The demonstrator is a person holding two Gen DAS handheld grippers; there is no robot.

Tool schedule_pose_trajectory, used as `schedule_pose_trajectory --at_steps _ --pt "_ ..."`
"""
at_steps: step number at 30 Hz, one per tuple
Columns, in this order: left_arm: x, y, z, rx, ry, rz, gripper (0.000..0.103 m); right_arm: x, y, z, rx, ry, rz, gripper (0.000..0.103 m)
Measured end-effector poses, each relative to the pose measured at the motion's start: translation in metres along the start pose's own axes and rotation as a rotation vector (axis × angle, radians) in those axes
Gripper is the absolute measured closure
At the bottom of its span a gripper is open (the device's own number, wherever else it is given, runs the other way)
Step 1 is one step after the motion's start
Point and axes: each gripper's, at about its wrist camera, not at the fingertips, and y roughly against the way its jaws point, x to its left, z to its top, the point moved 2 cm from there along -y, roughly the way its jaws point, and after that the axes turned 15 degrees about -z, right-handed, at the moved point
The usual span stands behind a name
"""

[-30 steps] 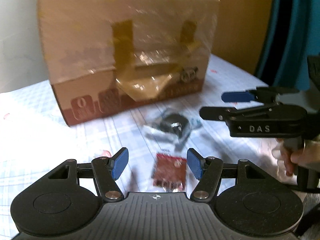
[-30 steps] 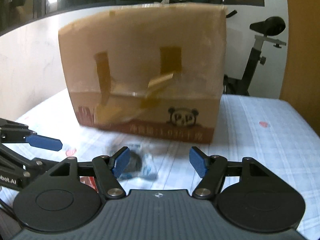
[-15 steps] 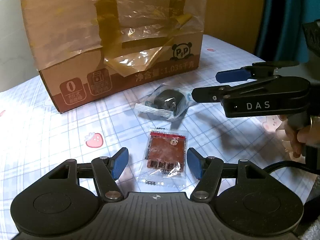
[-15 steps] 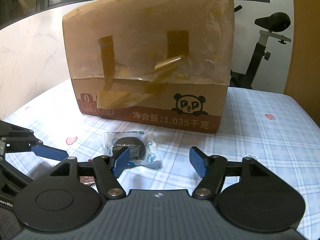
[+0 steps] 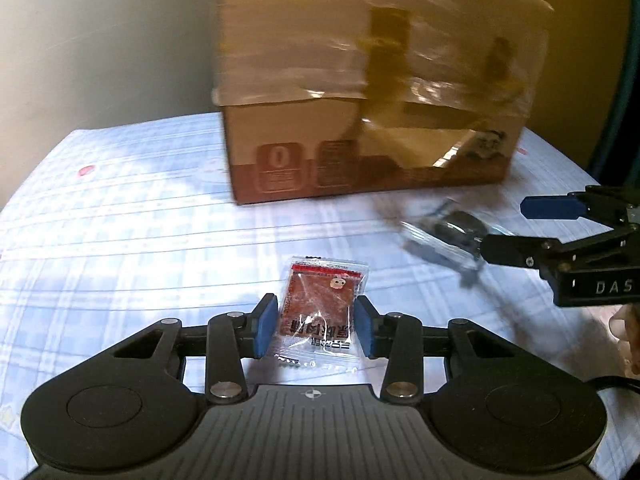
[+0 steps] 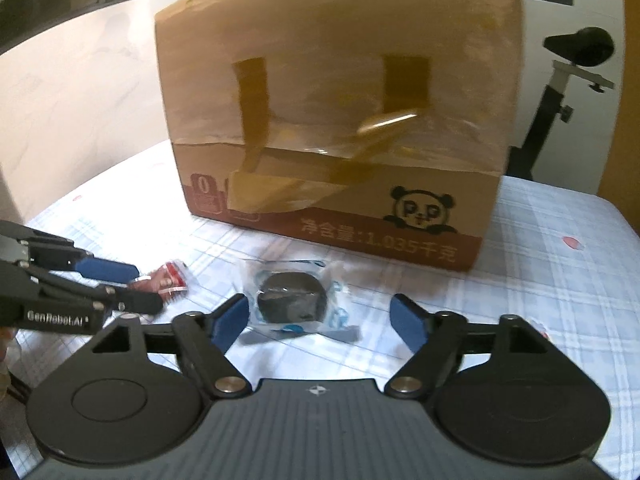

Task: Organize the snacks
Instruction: 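Grasp the clear jerky packet with the left gripper while the right gripper grasps the black wrapped ball, then lift both held snacks and carry them over the box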

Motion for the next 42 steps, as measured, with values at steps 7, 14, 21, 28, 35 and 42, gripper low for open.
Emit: schedule_pose_trajectory --at_steps 7,14,21,28,35,42 --pt "0.001 -0.001 0.001 -0.014 0.008 0.006 0.059 0.022 -0.024 0.012 0.004 0.064 0.019 0.021" --pt "-0.002 0.001 -0.003 -0.029 0.002 0.016 0.059 0.028 -0.04 0.008 0.049 0.081 0.002 0.021" --pt "-0.002 0.002 -0.005 -0.04 0.002 0.019 0.058 0.028 -0.044 0.007 0.073 0.073 0.012 0.023" --pt "0.002 0.005 -0.003 -0.042 0.02 0.009 0.06 0.022 -0.038 0.006 0.058 0.046 0.015 0.031" --pt "0.004 0.019 0.004 -0.073 0.03 0.001 0.06 0.013 -0.023 0.006 0.037 0.036 0.028 0.044" --pt "-0.009 0.05 0.024 -0.144 0.0 -0.045 0.06 -0.006 0.012 0.016 0.003 0.005 0.061 0.044"
